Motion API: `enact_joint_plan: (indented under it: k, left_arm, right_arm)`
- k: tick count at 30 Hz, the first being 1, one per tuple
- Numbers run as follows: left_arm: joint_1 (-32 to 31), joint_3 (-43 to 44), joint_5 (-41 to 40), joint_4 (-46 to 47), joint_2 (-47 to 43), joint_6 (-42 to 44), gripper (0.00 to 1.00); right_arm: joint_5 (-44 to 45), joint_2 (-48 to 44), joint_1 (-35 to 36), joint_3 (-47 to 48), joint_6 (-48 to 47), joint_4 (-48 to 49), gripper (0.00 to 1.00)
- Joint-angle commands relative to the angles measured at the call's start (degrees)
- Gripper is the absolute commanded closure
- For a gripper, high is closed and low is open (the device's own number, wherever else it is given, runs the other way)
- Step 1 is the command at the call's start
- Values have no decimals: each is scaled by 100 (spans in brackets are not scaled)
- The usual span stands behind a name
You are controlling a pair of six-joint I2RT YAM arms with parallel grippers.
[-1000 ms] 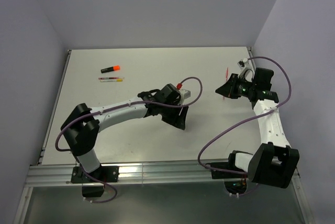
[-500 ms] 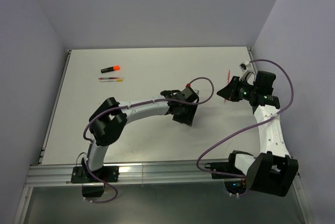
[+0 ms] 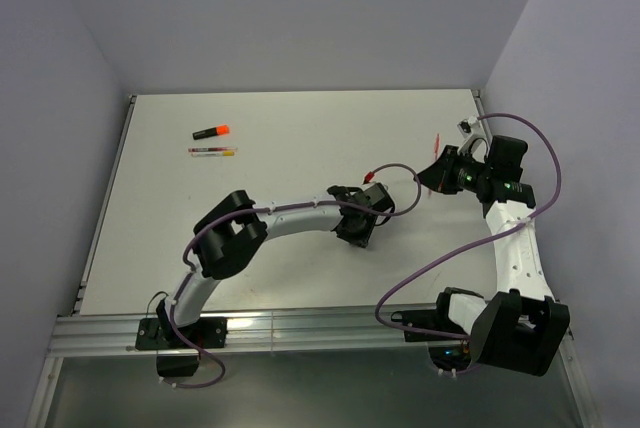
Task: Insert the pens into the pen caps
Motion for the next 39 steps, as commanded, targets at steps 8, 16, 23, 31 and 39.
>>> enact_joint_plan:
  k: [8, 16, 23, 31, 39]
  left_arm:
    - [-210, 332, -434, -100, 457, 212, 76]
    - [-202, 595, -346, -223, 791, 590, 56]
    - [-132, 745, -118, -284, 984, 818, 62]
    - [-96, 613, 330, -311, 888, 1153, 94]
    - [930, -458, 1208, 900, -1430, 1056, 100]
  right_arm:
    - [-93, -111, -40, 56, -37, 85, 100]
    - [-137, -41, -40, 65, -81, 85, 100]
    - [-163, -6, -40, 91, -98, 76, 100]
    - [-233, 21, -5, 144, -204, 67, 100]
    - [-329, 652, 65, 1311, -960, -293, 100]
